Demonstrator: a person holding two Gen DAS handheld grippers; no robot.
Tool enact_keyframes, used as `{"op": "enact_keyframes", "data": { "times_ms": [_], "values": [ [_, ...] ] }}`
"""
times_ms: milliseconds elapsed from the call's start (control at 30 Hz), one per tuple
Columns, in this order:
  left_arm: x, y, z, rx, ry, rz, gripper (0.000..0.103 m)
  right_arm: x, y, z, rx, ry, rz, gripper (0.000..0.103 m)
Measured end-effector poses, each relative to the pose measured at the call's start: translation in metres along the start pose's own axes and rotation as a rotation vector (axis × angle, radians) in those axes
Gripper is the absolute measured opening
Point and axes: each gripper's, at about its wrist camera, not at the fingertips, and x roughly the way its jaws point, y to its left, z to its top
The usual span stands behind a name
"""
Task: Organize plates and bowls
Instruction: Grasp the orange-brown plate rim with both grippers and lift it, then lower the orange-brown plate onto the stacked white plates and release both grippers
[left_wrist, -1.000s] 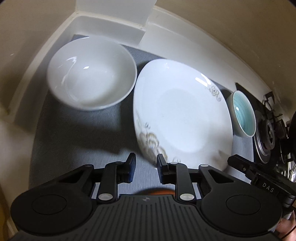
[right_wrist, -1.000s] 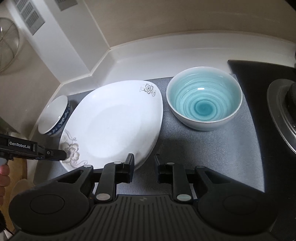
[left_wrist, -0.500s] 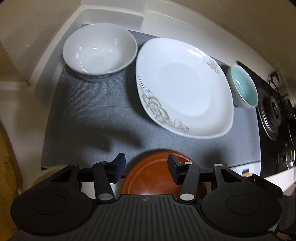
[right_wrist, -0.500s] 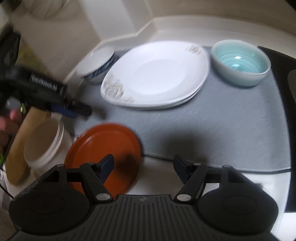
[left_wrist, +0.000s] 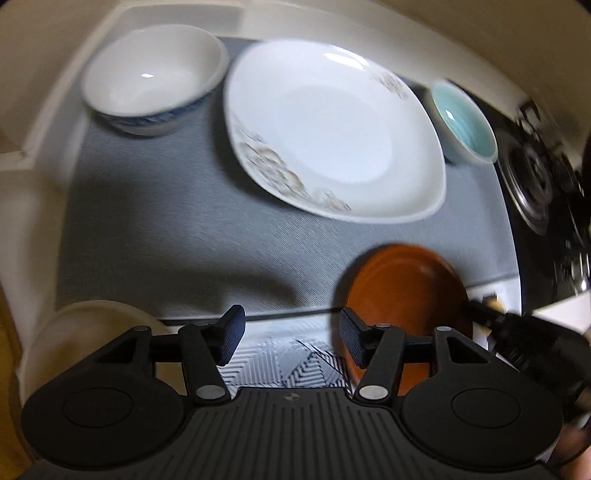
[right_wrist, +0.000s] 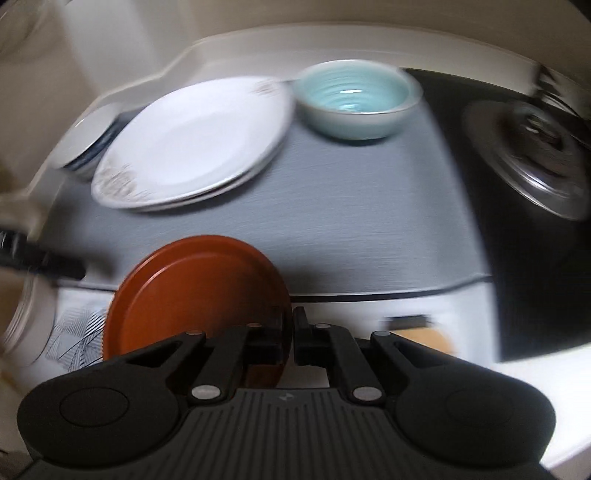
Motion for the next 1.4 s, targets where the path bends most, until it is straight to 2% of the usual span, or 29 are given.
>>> {"op": "enact_keyframes", "data": {
  "times_ms": [100,200,233,267,333,367,467,600,633,667,700,800,933,1167,1400],
  "values": [
    [0.011,-0.014,0.000,0.032,0.027,-0.022,0.059,-0.003,-0.009,-0.004,0.038,0.018,0.017,0.010],
    [0.018,-0.023,-0.001,0.044,0.033,-0.052,0.053,-0.002,-0.004,-0.008,0.005,0.016,0.027,0.016],
    [0.024,-0.024,-0.001,0.039,0.051,-0.060,0.039,-0.001,-0.001,-0.009,-0.003,0.015,0.030,0.016],
    [0.030,-0.025,-0.001,0.036,0.072,-0.070,0.029,-0.002,0.002,-0.011,-0.010,0.014,0.033,0.021],
    [0.042,-0.025,-0.003,0.032,0.097,-0.077,0.021,0.000,0.004,-0.011,-0.029,0.016,0.041,0.029],
    [0.040,-0.026,-0.003,0.043,0.067,-0.075,0.018,-0.001,0.006,-0.011,-0.039,0.016,0.039,0.030],
    [0.043,-0.029,-0.004,0.075,0.053,-0.044,0.009,0.004,0.007,-0.014,-0.054,0.034,0.034,0.030],
    [0.043,-0.030,-0.008,0.069,0.057,-0.030,0.008,0.004,0.005,-0.018,-0.051,0.030,0.043,0.030],
    [0.042,-0.032,-0.008,0.071,0.059,-0.019,0.008,0.004,0.005,-0.019,-0.060,0.028,0.044,0.027],
    [0.039,-0.034,-0.010,0.078,0.059,-0.008,0.008,0.003,0.005,-0.019,-0.062,0.030,0.054,0.017],
    [0.037,-0.037,-0.011,0.087,0.054,0.006,0.008,0.003,0.006,-0.019,-0.062,0.034,0.061,0.015],
    [0.027,-0.046,-0.013,0.118,0.032,0.019,0.009,0.001,0.009,-0.019,-0.080,0.028,0.051,0.014],
    [0.014,-0.049,-0.011,0.121,0.024,-0.021,0.009,-0.007,0.011,-0.016,-0.071,0.021,0.018,0.014],
    [0.004,-0.053,-0.003,0.122,-0.017,0.017,0.009,-0.024,0.016,-0.008,-0.078,-0.013,0.056,0.014],
    [-0.011,-0.046,0.002,0.111,-0.065,0.009,0.009,-0.041,0.022,0.005,-0.061,-0.079,0.097,0.012]
  ]
}}
